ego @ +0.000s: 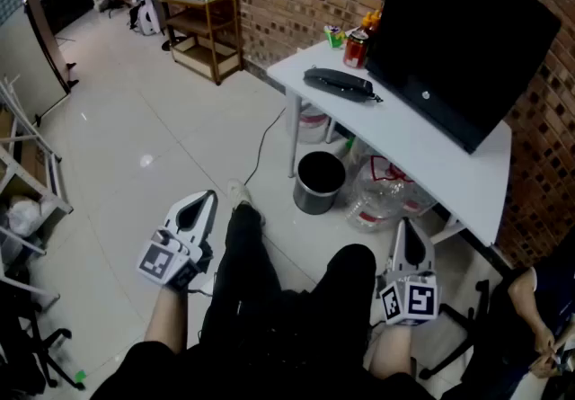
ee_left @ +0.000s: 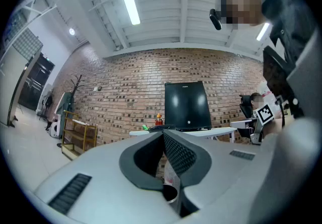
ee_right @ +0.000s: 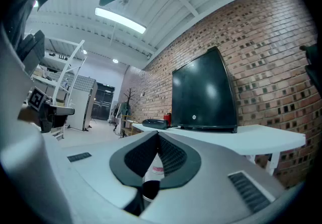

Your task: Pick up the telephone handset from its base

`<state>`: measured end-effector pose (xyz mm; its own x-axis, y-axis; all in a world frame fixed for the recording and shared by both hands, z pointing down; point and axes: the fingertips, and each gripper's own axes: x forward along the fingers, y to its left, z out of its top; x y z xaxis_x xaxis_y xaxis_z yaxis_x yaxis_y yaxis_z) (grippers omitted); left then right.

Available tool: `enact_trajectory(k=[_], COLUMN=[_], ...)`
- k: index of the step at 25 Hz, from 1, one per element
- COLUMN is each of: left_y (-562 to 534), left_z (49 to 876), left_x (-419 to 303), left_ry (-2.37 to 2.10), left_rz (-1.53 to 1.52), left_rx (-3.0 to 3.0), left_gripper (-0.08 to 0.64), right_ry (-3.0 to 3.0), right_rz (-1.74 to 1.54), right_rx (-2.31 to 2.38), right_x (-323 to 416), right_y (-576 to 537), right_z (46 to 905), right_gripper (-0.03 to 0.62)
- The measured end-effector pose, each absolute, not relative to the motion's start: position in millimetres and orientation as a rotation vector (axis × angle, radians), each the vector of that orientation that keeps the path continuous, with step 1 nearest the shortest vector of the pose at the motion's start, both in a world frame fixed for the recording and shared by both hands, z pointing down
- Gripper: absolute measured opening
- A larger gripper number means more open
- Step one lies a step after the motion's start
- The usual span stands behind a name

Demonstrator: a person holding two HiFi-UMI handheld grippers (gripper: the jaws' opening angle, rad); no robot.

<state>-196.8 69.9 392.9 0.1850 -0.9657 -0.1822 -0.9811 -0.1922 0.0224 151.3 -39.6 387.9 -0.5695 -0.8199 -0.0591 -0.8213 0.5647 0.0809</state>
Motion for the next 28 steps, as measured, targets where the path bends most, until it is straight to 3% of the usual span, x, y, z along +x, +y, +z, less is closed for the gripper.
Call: enact_trajectory(k=[7, 16, 28], left_y=[47, 10, -90], left_z=[370, 351, 326], left_x=[-178, -168, -157], left_ry=[1.780, 1.650, 1.506], left_rz=[0.162, 0.115, 0.205], left_rx=[-2.446, -2.459, -2.556], left_gripper=[0.003, 0.003, 0.003], right_ry=[2.715, 2.875, 2.919], right_rz=[-0.334, -0.011, -0.079], right_rx=[-1.256, -1.315, -1.062], right_x=[171, 144, 98], right_y=[-65, -78, -129], right_z=[358, 356, 337], right_gripper=[0.009, 0.009, 0.009])
